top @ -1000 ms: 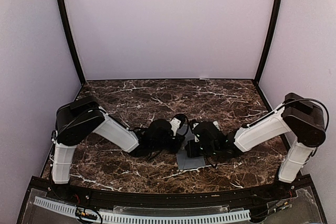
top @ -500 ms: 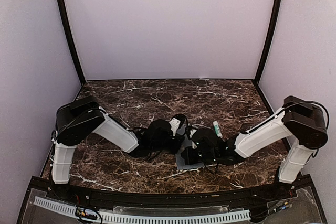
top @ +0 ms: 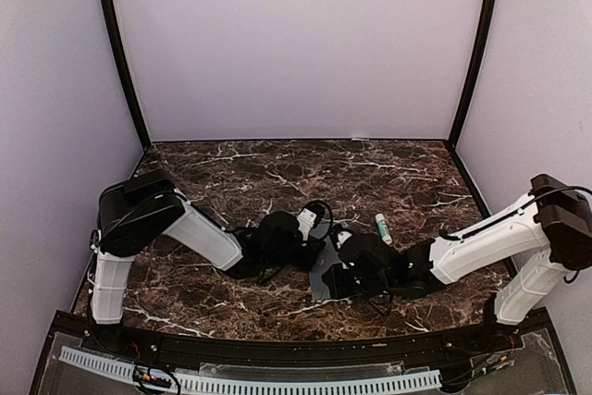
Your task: Place the letter into the envelope and seal it
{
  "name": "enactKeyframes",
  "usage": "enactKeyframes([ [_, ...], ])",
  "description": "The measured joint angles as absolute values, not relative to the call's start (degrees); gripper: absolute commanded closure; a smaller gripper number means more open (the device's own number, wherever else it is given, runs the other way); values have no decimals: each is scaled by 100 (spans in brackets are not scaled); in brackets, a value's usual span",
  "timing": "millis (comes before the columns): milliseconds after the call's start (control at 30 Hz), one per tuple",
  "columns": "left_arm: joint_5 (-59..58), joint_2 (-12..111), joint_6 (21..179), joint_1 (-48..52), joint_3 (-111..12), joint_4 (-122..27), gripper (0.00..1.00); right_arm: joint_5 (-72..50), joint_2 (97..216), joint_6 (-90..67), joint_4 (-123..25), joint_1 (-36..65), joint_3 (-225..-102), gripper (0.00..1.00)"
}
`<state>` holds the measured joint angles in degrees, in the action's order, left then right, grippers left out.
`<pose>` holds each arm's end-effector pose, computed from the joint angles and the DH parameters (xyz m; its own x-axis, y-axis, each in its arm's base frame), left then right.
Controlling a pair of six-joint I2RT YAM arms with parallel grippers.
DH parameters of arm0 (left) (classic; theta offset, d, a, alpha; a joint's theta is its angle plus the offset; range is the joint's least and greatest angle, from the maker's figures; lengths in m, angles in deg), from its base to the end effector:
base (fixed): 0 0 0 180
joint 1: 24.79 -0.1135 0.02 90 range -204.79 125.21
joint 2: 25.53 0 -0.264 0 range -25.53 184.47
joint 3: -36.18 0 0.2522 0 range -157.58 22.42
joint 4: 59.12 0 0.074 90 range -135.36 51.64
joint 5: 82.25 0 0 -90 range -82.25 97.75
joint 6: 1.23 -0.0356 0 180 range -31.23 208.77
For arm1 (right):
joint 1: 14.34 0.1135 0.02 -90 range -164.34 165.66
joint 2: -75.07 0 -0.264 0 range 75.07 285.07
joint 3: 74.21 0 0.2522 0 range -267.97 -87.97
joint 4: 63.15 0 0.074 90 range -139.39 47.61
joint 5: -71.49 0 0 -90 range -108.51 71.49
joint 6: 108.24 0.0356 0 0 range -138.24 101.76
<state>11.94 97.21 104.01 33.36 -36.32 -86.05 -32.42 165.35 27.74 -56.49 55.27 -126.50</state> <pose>0.2263 -0.3593 0.0984 -0.4148 0.1710 -0.8937 0.7283 0.6511 -0.2135 0.1116 0.2757 0.1460 -0.7816 -0.0993 -0.6159 -0.4148 0.8201 0.3942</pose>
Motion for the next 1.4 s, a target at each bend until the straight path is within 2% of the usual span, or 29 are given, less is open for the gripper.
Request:
enactKeyframes([
  [200, 1056, 9692, 10419, 3321, -3530, -8723, 100, -3683, 16428, 2723, -5714, 5065, -12676, 94],
  [367, 990, 9668, 10449, 3323, -3481, -8747, 100, -3690, 16878, 2592, -5926, 4781, -12864, 94],
  [767, 940, 9653, 10508, 3316, -3466, -8751, 100, -3528, 17709, 2514, -6484, 4587, -13091, 97],
  [1400, 225, 9146, 10443, 3318, -2983, -8590, 100, -3436, 17716, 2752, -7034, 4582, -12792, 100],
])
